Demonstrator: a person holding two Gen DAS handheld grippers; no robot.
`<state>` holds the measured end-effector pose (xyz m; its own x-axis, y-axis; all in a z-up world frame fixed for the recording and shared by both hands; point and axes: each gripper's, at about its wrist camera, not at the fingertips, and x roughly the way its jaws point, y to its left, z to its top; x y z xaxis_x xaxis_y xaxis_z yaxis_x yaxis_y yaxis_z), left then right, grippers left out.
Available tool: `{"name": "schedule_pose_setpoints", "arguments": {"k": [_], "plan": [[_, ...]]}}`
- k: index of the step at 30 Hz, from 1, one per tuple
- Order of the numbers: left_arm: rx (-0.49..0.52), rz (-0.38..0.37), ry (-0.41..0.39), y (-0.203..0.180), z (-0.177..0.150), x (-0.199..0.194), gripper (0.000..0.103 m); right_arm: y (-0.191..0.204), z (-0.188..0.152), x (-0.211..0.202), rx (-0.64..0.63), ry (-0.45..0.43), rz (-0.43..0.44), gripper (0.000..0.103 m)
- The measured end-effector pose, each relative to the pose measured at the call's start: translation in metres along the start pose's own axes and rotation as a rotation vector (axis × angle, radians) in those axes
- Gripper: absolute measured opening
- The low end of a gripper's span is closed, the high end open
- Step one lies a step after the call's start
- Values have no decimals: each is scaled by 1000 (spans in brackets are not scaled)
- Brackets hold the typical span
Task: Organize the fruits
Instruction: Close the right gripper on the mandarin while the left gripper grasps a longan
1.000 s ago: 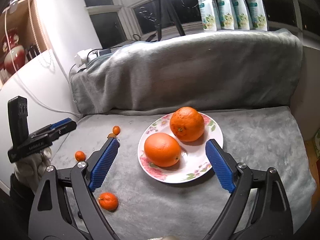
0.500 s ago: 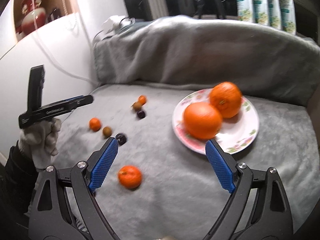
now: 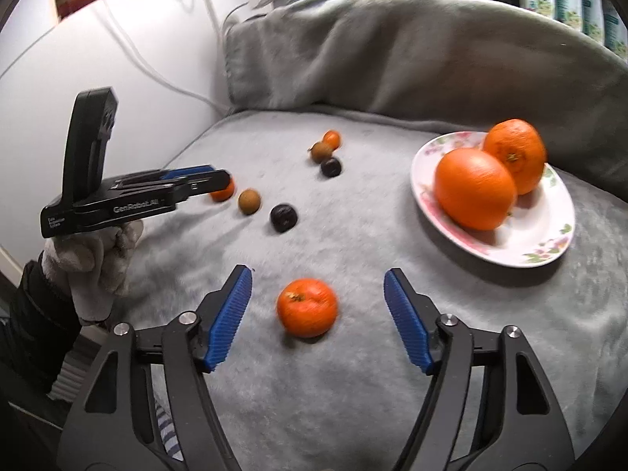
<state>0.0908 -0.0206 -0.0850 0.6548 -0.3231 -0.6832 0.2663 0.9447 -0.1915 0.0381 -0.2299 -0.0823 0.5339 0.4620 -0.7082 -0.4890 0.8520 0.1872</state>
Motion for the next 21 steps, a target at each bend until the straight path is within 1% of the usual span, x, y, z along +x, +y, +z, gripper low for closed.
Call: {"name": "schedule_pose_setpoints", "arguments": {"k": [3,6,9,12,13,15,19,21], "plan": [[17,4,18,-5,-4,8,36,5,-2,6,-21,16,-6,69],[29,10,31,-8,-6,14,36,8,-4,11,-28,34,2,64],[44,35,41,-8,-9,20,36,7,-5,17,-29,46,0,64],[44,40,50,-7,-10,23,35,6,-6,21,-27,56,3,63],[43,42,54,-6,-11,24,35,7,-6,23,-30,60,1,63],[43,41,63,-4,-11,27,29,7,-6,26,-33,66,3,61],[45,37,75,-4,-11,31,29,8,-7,30,-38,79,2,57],[46,36,84,-3,-11,35,28,8,-8,31,-41,84,0,56]]}}
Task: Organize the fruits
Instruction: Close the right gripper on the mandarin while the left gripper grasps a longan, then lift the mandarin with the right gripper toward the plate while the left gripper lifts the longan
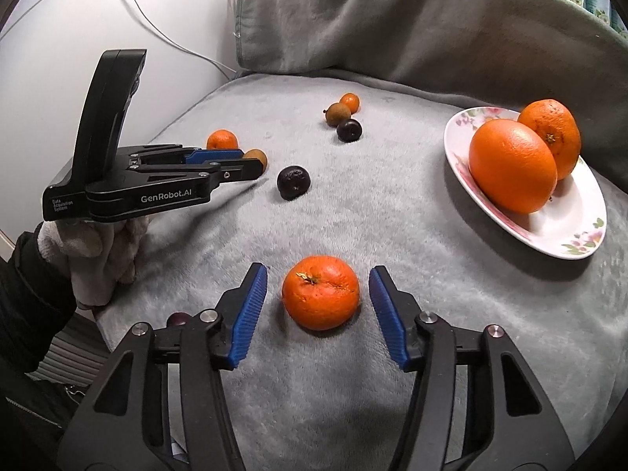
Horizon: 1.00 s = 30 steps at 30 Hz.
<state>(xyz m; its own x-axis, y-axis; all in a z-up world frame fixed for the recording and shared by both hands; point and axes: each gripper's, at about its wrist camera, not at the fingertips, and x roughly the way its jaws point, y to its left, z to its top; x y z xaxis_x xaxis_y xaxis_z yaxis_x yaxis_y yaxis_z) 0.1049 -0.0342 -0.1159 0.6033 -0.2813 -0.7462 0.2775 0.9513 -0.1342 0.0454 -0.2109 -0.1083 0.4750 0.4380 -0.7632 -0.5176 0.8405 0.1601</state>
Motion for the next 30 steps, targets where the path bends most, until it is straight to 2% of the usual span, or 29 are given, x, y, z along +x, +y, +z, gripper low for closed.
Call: {"name": "schedule_pose_setpoints", "arguments": {"k": [7,16,30], "plan": [[-13,-6,21,3,0,6,24,-1,-1,7,-3,23,1,48],[-21,-10,19,4,1,6,24,-1,-2,11,2,28,5,44],[-27,-43,-41,-3,16,-15,24,-22,-4,-24,72,-60,-30,43]]}}
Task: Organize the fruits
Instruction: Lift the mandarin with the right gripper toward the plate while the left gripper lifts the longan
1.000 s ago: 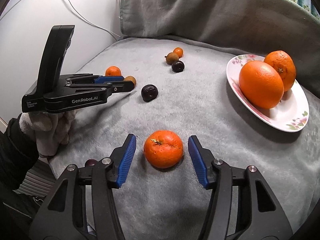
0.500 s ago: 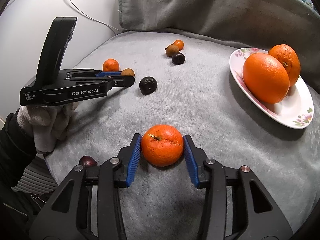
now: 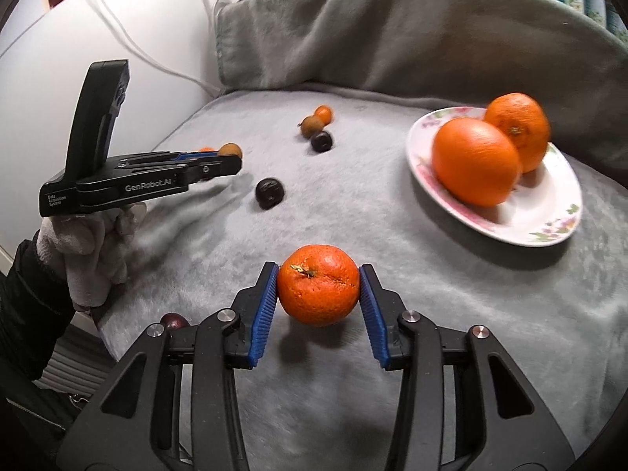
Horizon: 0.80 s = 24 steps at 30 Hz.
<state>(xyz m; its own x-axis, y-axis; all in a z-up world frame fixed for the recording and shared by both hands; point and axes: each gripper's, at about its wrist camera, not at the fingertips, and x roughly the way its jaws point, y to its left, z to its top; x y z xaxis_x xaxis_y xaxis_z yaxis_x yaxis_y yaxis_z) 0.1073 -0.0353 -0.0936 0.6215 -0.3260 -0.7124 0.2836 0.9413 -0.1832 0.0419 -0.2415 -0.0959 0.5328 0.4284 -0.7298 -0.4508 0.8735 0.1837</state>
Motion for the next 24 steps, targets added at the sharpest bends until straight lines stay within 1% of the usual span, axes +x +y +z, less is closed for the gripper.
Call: {"name": "schedule_pose_setpoints", "arguments": {"k": [7,14,24], "plan": [[29,-39,-29,-20,20,2,24,-22,2,-24,47,-52,-43,43],[59,-79,-40,-39,37,9,24,-44,4,-45,87,-90,-89,43],[102,-130,-39,-67,62,26,24,-70,10,-59,119,-118,-150,43]]}}
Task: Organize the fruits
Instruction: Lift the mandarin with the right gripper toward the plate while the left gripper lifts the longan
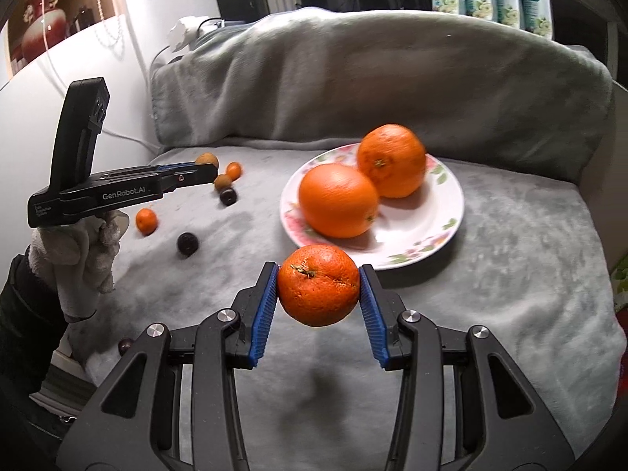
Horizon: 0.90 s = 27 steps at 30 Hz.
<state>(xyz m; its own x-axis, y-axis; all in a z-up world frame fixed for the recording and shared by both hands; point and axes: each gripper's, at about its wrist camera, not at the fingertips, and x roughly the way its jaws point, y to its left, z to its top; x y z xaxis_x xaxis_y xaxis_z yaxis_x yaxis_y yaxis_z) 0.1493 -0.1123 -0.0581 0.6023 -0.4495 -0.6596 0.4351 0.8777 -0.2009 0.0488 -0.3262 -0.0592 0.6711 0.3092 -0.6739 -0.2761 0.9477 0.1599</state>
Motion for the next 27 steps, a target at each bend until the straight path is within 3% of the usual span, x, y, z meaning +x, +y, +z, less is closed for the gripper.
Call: {"name": "schedule_pose_setpoints", "arguments": {"k": [10,27], "plan": [[56,-20,24,-19,23,28,24,-24,12,5,8,0,-56,43],[71,-64,77,-29,46,69,24,-53,21,26,31,28,-80,43]]}}
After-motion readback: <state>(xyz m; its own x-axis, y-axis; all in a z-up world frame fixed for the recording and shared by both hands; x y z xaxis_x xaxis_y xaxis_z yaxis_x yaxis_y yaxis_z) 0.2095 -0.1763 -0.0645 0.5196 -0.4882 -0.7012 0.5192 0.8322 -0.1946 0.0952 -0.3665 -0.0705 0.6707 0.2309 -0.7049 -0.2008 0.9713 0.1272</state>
